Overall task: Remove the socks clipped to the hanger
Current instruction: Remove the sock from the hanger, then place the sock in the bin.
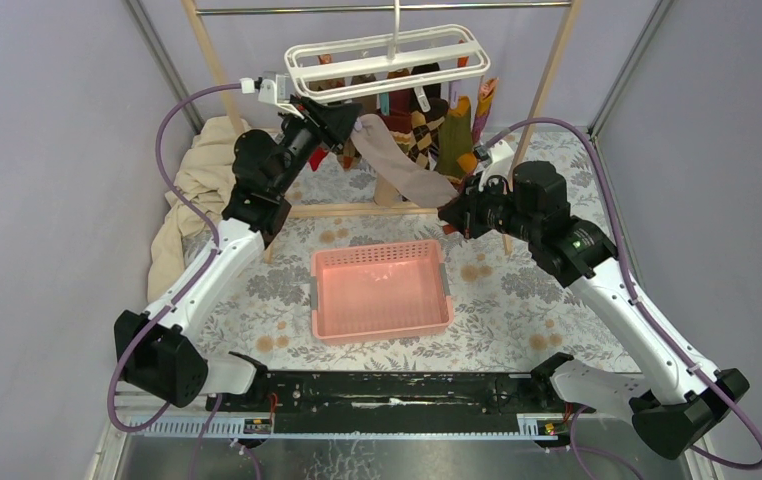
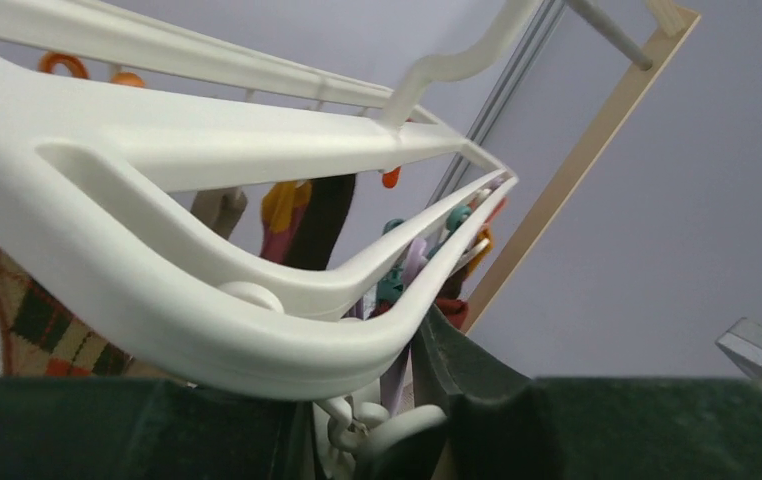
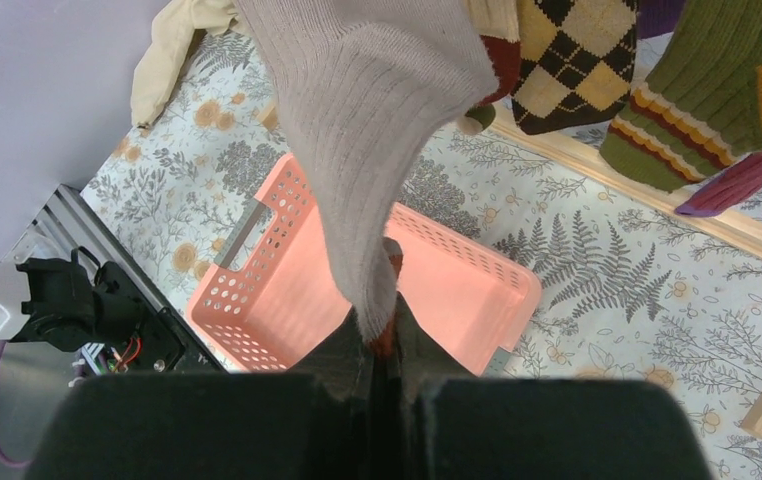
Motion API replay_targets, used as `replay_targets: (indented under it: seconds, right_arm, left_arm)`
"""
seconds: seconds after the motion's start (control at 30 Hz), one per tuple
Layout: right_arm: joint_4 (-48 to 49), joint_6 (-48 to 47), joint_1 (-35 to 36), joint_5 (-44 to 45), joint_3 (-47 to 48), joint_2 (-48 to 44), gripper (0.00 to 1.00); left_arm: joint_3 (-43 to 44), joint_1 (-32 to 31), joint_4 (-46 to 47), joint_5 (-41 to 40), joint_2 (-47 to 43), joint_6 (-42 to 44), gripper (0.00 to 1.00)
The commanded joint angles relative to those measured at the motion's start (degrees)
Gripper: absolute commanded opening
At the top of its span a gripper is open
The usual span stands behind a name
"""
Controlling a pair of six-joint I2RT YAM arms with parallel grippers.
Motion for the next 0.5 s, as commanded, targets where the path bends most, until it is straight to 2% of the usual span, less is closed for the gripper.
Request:
replay_targets:
  seconds: [0.0,0.4,0.47]
  right_arm:
    - [2.86,0.05,-0.44,-2.80,-0.15,-0.11,0.00]
    - [0.25,0.28,-0.45,-7.59,-2.40,-0.28,0.00]
    - [-0.35,0.43,-0.48,-8.61,-2.88,-0.61,0.00]
  left_arm:
    - [1.74,0.66,3.03,-0.49,-0.11,0.47,0.27]
    - [0.53,0.72,2.30,-0.15,-0.55,0.72,0.26]
    - [0.34,0.74,2.19,-0.15,-0.66,0.71,0.31]
